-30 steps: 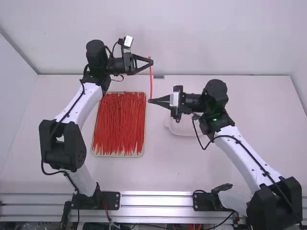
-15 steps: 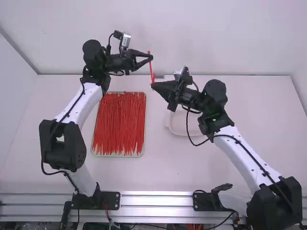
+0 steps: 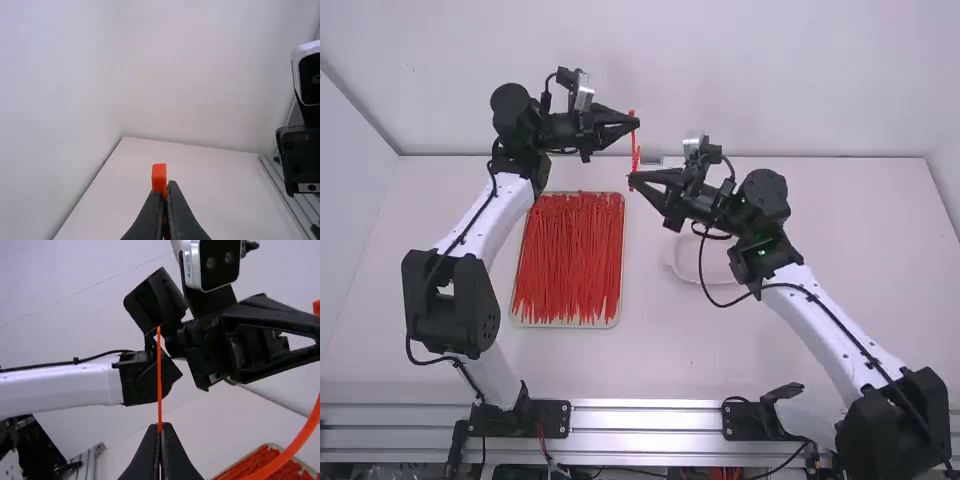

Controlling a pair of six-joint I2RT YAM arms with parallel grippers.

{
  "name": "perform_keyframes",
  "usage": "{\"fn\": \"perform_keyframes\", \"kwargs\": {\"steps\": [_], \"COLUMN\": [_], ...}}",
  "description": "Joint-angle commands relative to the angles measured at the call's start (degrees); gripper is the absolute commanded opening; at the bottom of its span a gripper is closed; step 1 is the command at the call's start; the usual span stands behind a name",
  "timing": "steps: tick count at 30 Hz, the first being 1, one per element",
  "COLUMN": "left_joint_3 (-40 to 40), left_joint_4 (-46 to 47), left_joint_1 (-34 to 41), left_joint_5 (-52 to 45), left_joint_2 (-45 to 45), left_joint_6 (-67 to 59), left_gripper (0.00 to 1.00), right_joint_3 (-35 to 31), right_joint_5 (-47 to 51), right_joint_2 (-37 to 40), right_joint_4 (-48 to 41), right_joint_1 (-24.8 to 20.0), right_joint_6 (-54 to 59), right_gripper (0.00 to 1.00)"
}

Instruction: Fasten the cable tie

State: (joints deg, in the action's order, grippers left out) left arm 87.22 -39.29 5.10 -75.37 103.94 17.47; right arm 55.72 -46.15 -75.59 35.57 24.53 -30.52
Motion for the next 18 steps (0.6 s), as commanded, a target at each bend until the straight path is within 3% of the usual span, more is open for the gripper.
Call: {"fn": "perform_keyframes", "kwargs": {"steps": [1,10,15,18], "left_joint_3": [-0.39,-0.39,-0.39,-0.42], "left_joint_4": [-0.13,-0.02,-0.04,-0.04], "left_joint_1": [0.61,0.96,1.42,2.4], "left_joint_5": [-2.21,-6.23,-9.7,-13.57], "left_joint_2": [-0.04,-0.04,-0.04,-0.04], "left_joint_6": [-1.22,1.09,1.09,-2.16], "left_gripper": [0.02,0.02,0.02,0.02], "right_joint_3": [-0.59,-0.59,-0.59,-0.52], "right_joint_5": [-0.48,-1.53,-3.52,-3.34], "right_joint_2": [-0.17,-0.17,-0.15,-0.15], "right_joint_4": [-0.04,-9.38,-10.32,-9.84], "right_joint_1": [0.76,1.03,1.01,1.01], "right_joint_6": [1.14,-10.12,-10.25,-16.26], "right_gripper": [0.0,0.0,0.0,0.0]}}
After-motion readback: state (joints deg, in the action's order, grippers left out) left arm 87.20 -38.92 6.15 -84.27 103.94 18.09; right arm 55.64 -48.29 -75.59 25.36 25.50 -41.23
